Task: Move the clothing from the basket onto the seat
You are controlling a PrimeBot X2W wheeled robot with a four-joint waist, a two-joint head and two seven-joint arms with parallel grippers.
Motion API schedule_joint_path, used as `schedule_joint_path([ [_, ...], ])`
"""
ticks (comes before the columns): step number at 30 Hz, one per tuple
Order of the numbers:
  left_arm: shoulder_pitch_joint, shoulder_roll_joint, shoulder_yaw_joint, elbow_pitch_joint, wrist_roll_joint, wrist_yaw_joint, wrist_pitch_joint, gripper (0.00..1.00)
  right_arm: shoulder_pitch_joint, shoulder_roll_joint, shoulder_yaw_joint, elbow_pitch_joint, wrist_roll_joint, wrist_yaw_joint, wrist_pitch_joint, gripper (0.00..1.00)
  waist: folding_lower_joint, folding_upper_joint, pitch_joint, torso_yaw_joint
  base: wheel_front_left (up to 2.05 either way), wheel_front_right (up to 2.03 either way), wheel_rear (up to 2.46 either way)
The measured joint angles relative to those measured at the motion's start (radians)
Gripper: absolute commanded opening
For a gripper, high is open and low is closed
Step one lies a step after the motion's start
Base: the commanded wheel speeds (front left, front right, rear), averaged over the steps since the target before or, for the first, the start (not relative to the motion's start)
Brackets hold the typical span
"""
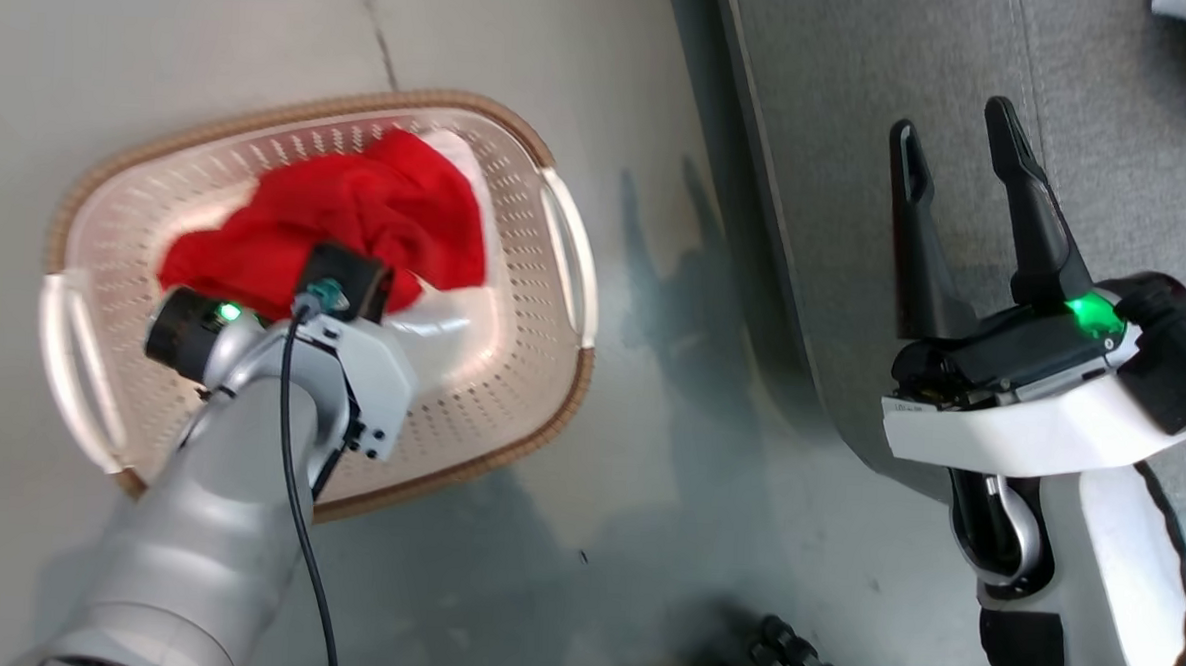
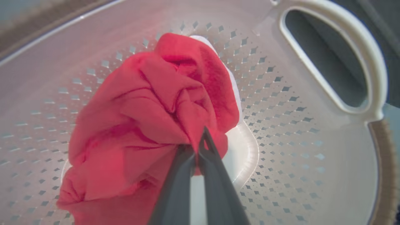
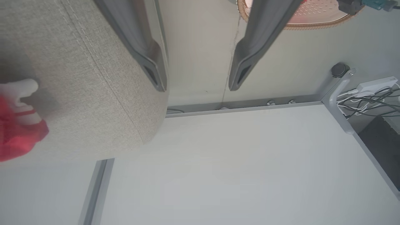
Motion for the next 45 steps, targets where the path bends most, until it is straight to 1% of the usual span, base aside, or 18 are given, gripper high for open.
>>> schedule_joint_path([
  [5,0.053,-0.016,0.008,-0.062,-0.041,-0.016,-0.033,0.0,0.036,0.001,-0.019,0.021,-0.035,0.0,0.0,1.0,0.0,0.0,-0.081,0.047,0.0,0.0,0.0],
  [6,0.065,-0.017,0.015,-0.082,-0.054,-0.023,-0.037,0.0,0.044,0.001,-0.027,0.025,-0.044,0.0,0.0,1.0,0.0,0.0,-0.098,0.057,0.0,0.0,0.0],
  [9,0.099,-0.018,0.023,-0.153,-0.083,-0.027,-0.041,0.0,0.075,0.001,-0.053,0.037,-0.056,0.0,0.0,1.0,0.0,0.0,-0.146,0.091,0.0,0.0,0.0],
  [16,0.212,-0.021,0.086,-0.442,-0.124,-0.017,-0.043,0.0,0.141,0.001,-0.085,0.042,-0.078,0.0,0.019,1.0,0.0,0.0,-0.262,0.164,0.0,0.0,0.0],
  [17,0.212,-0.021,0.086,-0.442,-0.124,-0.017,-0.043,0.0,0.141,0.001,-0.085,0.042,-0.078,0.0,0.019,1.0,0.0,0.0,-0.262,0.164,0.0,0.0,0.0],
  [19,0.245,-0.02,0.107,-0.523,-0.124,-0.014,-0.043,0.0,0.155,0.001,-0.091,0.037,-0.083,0.0,0.03,1.0,0.0,0.0,-0.293,0.183,0.0,0.0,0.0],
  [26,0.332,-0.019,0.196,-0.783,-0.13,-0.023,-0.043,0.0,0.2,0.001,-0.114,0.008,-0.091,0.0,0.063,1.0,0.0,0.0,-0.389,0.232,0.0,0.0,0.0],
  [29,0.36,-0.019,0.222,-0.87,-0.12,-0.028,-0.043,0.0,0.22,0.001,-0.122,0.004,-0.091,0.0,0.079,1.0,0.0,0.0,-0.426,0.245,0.0,0.0,0.0],
  [34,0.414,-0.02,0.241,-0.971,-0.093,-0.04,-0.043,0.0,0.255,0.001,-0.122,0.005,-0.091,0.0,0.09,1.0,0.0,0.0,-0.489,0.251,0.0,0.0,0.0],
  [45,0.551,-0.011,0.274,-1.126,-0.067,-0.057,-0.043,0.0,0.343,0.001,-0.107,0.005,-0.09,0.0,0.12,1.0,0.0,0.0,-0.635,0.257,0.0,0.0,0.0],
])
